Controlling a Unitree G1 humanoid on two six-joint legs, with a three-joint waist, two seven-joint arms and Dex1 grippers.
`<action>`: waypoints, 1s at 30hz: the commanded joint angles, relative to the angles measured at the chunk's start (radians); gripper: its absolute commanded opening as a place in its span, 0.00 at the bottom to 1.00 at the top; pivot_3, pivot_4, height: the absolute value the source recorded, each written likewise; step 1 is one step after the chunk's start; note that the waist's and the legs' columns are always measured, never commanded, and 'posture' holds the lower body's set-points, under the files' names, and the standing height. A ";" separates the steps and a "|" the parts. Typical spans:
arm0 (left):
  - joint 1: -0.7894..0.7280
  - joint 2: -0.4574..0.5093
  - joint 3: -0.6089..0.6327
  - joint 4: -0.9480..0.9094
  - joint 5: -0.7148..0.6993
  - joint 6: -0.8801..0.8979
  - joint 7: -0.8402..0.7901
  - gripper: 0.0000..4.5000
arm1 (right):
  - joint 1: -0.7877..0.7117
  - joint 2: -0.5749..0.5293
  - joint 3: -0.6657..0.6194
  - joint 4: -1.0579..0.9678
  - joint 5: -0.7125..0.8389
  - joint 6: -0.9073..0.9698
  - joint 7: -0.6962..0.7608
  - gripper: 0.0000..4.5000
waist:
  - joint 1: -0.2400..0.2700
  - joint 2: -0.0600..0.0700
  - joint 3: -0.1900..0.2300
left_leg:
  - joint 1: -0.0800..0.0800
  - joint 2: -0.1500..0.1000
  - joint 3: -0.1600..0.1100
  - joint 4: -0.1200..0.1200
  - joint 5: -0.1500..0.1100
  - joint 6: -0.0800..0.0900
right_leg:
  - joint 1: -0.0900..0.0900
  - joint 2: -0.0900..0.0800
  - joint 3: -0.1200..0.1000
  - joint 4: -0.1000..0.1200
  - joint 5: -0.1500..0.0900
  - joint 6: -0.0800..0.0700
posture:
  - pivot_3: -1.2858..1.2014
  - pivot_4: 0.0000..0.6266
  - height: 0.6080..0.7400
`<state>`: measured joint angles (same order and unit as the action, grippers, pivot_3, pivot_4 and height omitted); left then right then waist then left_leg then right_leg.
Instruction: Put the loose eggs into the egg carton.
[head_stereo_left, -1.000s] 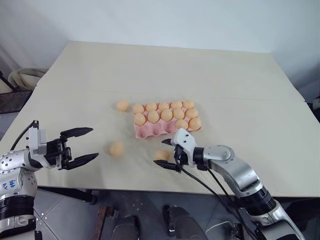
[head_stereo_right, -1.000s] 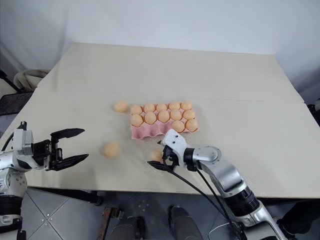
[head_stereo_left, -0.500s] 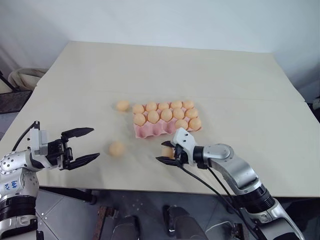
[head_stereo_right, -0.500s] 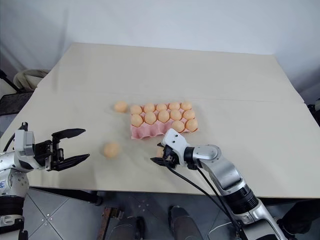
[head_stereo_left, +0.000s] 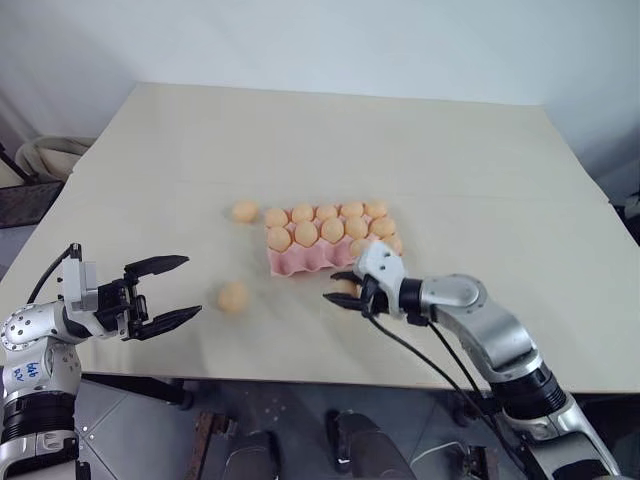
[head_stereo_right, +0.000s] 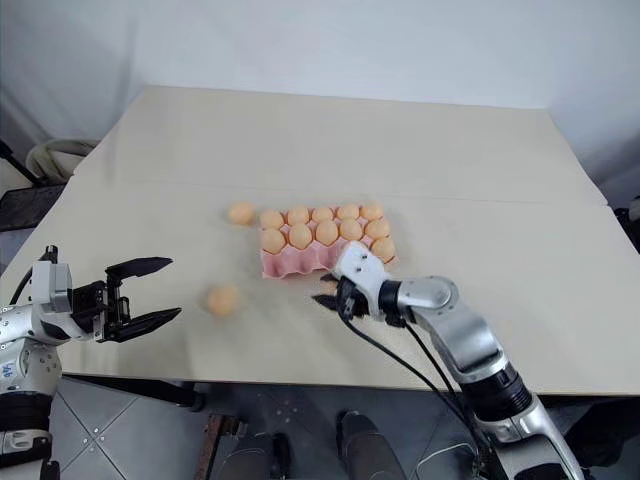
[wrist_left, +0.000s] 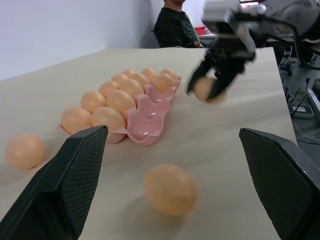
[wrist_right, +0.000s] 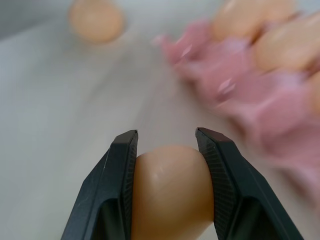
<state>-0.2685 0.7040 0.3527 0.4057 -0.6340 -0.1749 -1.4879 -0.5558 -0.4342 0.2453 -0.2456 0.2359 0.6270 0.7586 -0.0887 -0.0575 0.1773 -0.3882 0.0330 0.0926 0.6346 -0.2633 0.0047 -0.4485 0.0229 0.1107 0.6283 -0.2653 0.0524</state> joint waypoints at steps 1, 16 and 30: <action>-0.023 -0.005 0.007 -0.001 0.006 -0.014 0.001 1.00 | -0.088 0.046 -0.053 0.021 0.003 -0.027 -0.053 0.35 | 0.001 0.000 0.000 | 0.000 0.000 0.000 0.000 0.000 0.000 | 0.000 0.000 0.000 0.000 0.000 0.000 | 0.52 0.24 1.00; -0.018 -0.008 0.022 -0.012 0.014 -0.014 0.011 1.00 | -0.159 0.139 -0.022 0.324 -0.082 -0.241 -0.075 0.35 | -0.001 0.000 0.000 | -0.002 0.000 0.000 -0.002 -0.001 0.000 | -0.002 -0.002 -0.003 -0.001 0.000 -0.001 | 0.52 0.24 1.00; -0.021 -0.006 0.025 -0.001 0.019 -0.026 0.019 1.00 | -0.156 0.132 -0.040 0.312 -0.079 -0.261 -0.037 0.99 | -0.001 0.000 0.000 | -0.002 0.000 0.000 -0.002 0.000 0.000 | -0.002 -0.002 -0.003 0.000 0.000 -0.001 | 0.52 0.24 1.00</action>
<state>-0.2938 0.6855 0.3533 0.4098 -0.6177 -0.1869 -1.4735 -0.7022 -0.2907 0.2296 0.1193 0.1429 0.3719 0.7082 -0.0894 -0.0572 0.1774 -0.3900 0.0333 0.0926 0.6329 -0.2636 0.0046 -0.4504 0.0213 0.1080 0.6284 -0.2656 0.0518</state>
